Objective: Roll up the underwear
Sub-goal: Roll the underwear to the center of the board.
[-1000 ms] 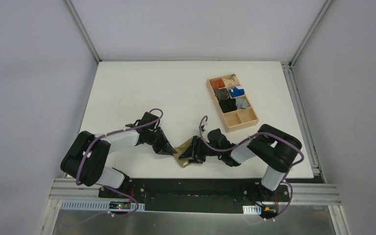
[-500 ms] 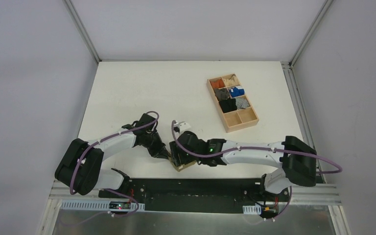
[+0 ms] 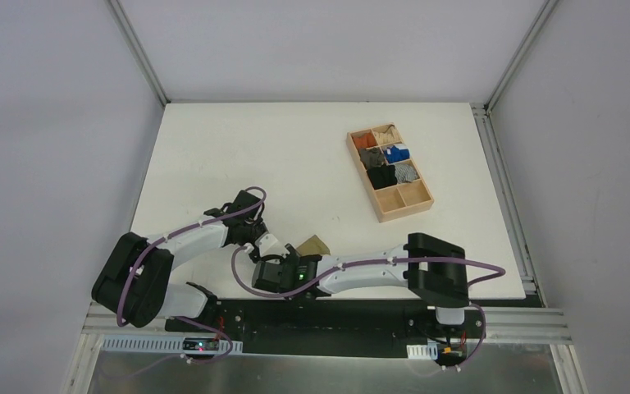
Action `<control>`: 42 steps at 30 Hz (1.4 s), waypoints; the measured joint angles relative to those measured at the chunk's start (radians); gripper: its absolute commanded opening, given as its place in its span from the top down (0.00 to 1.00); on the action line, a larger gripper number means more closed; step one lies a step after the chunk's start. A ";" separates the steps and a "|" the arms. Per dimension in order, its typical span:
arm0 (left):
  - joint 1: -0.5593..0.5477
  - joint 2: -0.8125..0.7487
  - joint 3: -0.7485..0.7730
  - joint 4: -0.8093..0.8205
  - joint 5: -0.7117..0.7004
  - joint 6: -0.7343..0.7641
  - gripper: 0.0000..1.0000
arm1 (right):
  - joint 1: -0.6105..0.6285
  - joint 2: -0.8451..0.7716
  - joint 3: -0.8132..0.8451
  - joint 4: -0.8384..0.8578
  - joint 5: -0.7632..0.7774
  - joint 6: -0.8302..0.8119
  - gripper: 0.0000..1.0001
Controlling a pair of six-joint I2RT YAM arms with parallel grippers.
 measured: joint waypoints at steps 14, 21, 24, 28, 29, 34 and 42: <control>-0.006 -0.078 0.001 -0.039 -0.025 -0.031 0.61 | 0.005 -0.019 -0.099 0.069 0.108 0.111 1.00; -0.006 -0.200 0.005 -0.062 -0.050 -0.079 0.44 | -0.103 -0.282 -0.446 0.340 -0.062 0.228 1.00; -0.006 -0.214 0.008 -0.063 -0.051 -0.091 0.43 | -0.163 -0.348 -0.562 0.488 -0.166 0.283 1.00; -0.006 -0.215 0.008 -0.064 -0.051 -0.095 0.41 | -0.255 -0.389 -0.711 0.726 -0.322 0.376 1.00; -0.006 -0.215 0.008 -0.064 -0.051 -0.095 0.36 | -0.274 -0.391 -0.739 0.777 -0.358 0.398 1.00; -0.006 -0.203 0.008 -0.053 -0.038 -0.072 0.23 | -0.382 -0.356 -0.887 1.090 -0.549 0.518 1.00; -0.007 -0.043 0.029 -0.008 0.016 0.021 0.30 | -0.493 -0.144 -0.953 1.500 -0.790 0.656 1.00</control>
